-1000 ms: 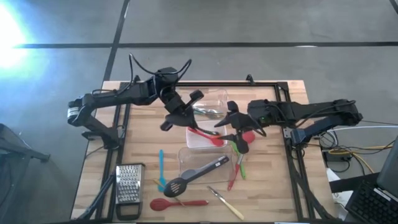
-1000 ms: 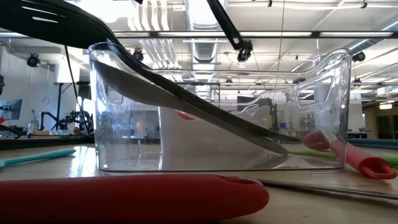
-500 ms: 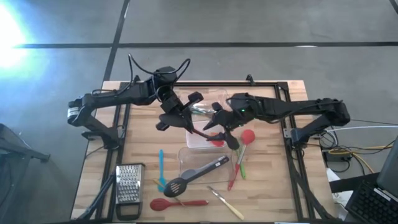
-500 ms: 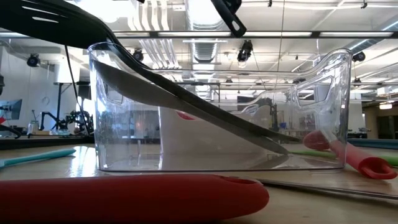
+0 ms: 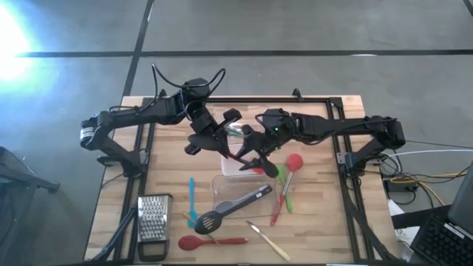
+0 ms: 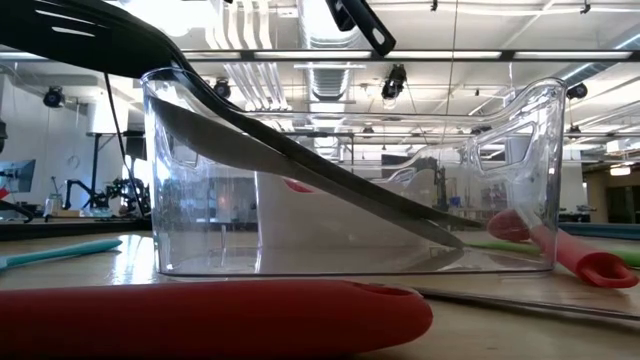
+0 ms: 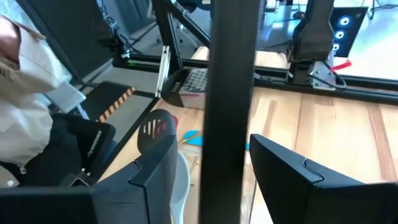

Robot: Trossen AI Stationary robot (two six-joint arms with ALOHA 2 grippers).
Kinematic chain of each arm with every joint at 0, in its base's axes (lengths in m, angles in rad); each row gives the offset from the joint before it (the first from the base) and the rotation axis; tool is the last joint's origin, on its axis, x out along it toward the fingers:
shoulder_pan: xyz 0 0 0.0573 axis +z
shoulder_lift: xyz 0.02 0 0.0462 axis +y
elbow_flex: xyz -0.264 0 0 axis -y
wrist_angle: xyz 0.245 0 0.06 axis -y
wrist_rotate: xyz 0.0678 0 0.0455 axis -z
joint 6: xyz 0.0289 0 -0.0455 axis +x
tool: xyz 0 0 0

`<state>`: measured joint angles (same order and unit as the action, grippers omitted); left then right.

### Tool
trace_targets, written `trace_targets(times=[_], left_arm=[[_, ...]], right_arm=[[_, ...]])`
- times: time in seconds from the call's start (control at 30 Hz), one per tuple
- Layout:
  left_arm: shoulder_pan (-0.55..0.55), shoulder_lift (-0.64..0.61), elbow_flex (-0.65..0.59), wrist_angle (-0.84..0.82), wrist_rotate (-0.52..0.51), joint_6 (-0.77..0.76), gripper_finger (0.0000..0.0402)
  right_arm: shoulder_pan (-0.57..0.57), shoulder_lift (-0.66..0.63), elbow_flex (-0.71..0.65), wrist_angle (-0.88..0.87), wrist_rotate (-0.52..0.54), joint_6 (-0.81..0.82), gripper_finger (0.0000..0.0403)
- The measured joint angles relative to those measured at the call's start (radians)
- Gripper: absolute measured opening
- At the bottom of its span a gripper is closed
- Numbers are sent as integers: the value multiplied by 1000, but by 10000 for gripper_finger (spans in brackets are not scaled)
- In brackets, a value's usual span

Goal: Pick & Place Kitchen Items
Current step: Put the black serving spoon into the bottom transparent bin

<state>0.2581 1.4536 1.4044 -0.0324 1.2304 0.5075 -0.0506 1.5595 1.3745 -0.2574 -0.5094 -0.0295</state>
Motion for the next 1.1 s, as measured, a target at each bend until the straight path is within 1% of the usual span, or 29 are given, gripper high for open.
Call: trace_targets(times=[0.1, 0.2, 0.27, 0.37, 0.4, 0.63, 0.77, 0.97, 1.03, 1.1], left_arm=[[0, 0, 0, 0, 0, -10, 20], [0, 0, 0, -3, 0, -11, 20], [0, 0, 0, -2, 0, -12, 20], [0, 0, 0, -4, 1, -12, 20], [0, 0, 0, -5, 0, -12, 20], [0, 0, 0, -6, -2, -21, 20], [1, 0, -1, -3, -7, -68, 23], [4, 0, -1, -7, -25, -182, 80], [7, 0, -1, -6, -41, -207, 94], [8, 0, -2, -5, -81, -240, 107]], right_arm=[[-4, 7, 9, 1, -19, -1, 179], [-3, 2, 12, 6, -23, -19, 154], [-3, 0, 12, 7, -23, -23, 129], [-3, 0, 12, 1, -20, -24, 79], [-4, 1, 12, 0, -20, -33, 72], [-4, 1, 12, 0, -10, -69, 72], [-4, 1, 12, 1, -10, -72, 72], [-1, -15, 12, -3, -16, -91, 72], [-2, -32, 12, -13, -18, -93, 72], [-2, -49, 12, -26, -4, -99, 72]])
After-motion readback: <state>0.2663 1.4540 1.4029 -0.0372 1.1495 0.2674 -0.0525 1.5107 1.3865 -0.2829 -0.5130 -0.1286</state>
